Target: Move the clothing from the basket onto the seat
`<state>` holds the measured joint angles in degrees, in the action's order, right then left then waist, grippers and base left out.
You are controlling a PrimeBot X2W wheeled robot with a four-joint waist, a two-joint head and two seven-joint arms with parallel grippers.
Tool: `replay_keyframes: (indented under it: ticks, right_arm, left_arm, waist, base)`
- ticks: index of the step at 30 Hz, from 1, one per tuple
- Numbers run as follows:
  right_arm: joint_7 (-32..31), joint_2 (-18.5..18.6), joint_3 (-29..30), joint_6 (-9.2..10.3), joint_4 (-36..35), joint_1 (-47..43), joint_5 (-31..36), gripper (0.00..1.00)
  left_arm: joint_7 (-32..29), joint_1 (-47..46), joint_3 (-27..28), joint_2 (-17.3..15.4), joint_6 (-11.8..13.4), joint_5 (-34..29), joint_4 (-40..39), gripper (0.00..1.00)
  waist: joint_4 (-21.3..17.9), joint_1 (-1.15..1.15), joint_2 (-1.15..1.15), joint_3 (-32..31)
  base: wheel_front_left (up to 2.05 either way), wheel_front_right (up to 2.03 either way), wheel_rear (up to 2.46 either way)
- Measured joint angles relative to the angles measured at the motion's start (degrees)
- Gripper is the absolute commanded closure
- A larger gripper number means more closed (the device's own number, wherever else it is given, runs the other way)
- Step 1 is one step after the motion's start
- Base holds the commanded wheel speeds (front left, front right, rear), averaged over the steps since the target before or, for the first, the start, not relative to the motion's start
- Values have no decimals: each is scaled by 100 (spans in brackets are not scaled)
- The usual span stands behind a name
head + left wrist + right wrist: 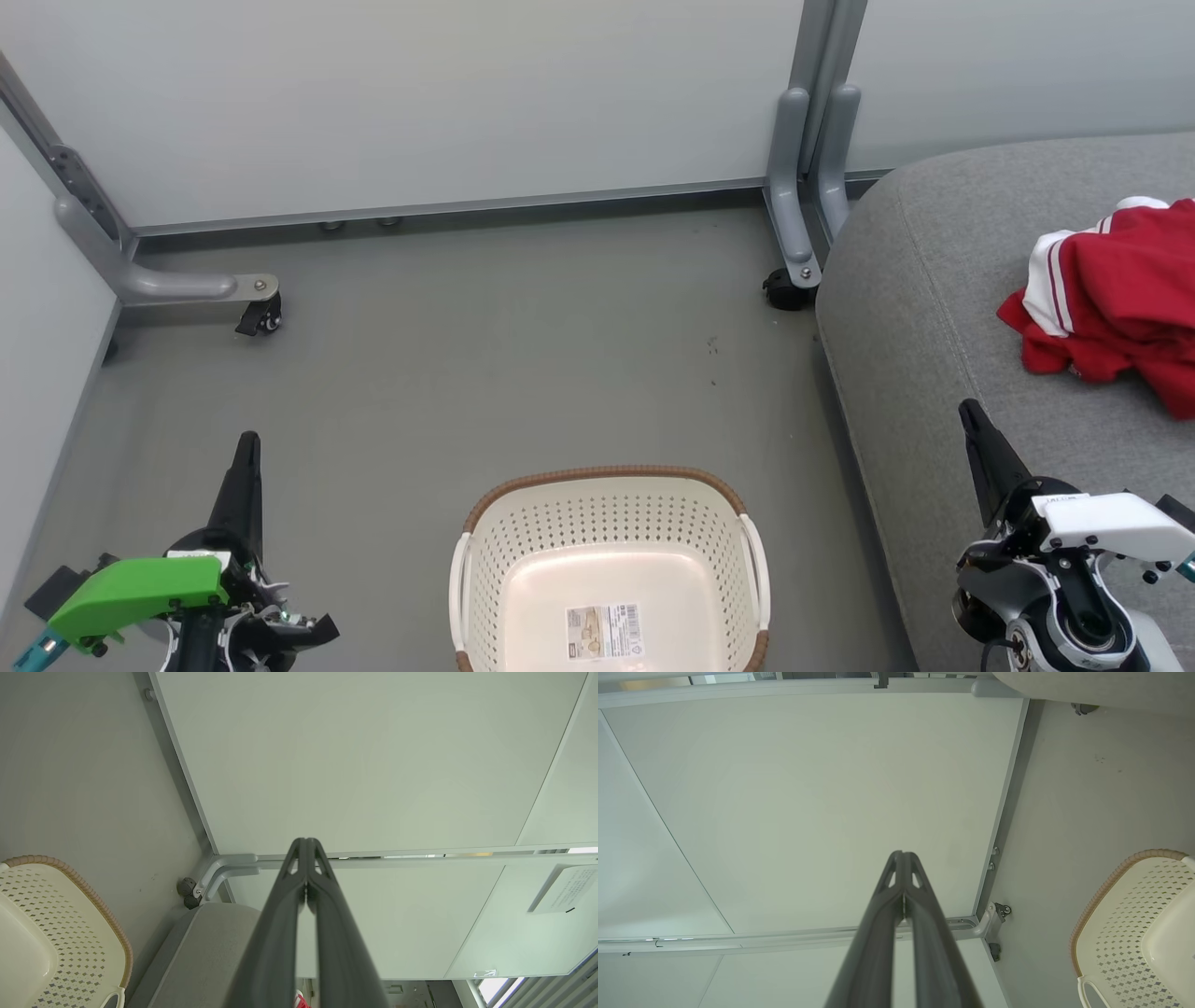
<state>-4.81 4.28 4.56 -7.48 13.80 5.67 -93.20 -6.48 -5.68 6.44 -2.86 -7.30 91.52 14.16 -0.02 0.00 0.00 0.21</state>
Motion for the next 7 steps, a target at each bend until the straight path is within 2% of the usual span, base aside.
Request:
replay_keyframes:
  ticks: [7]
  right_arm:
    - [-22, -9, 19, 0, 16, 26, -55, 100]
  left_arm:
    - [-8, -25, 9, 1, -7, 78, -2, 100]
  waist:
    - [2, 0, 0, -3]
  base:
    - [0, 0, 0]
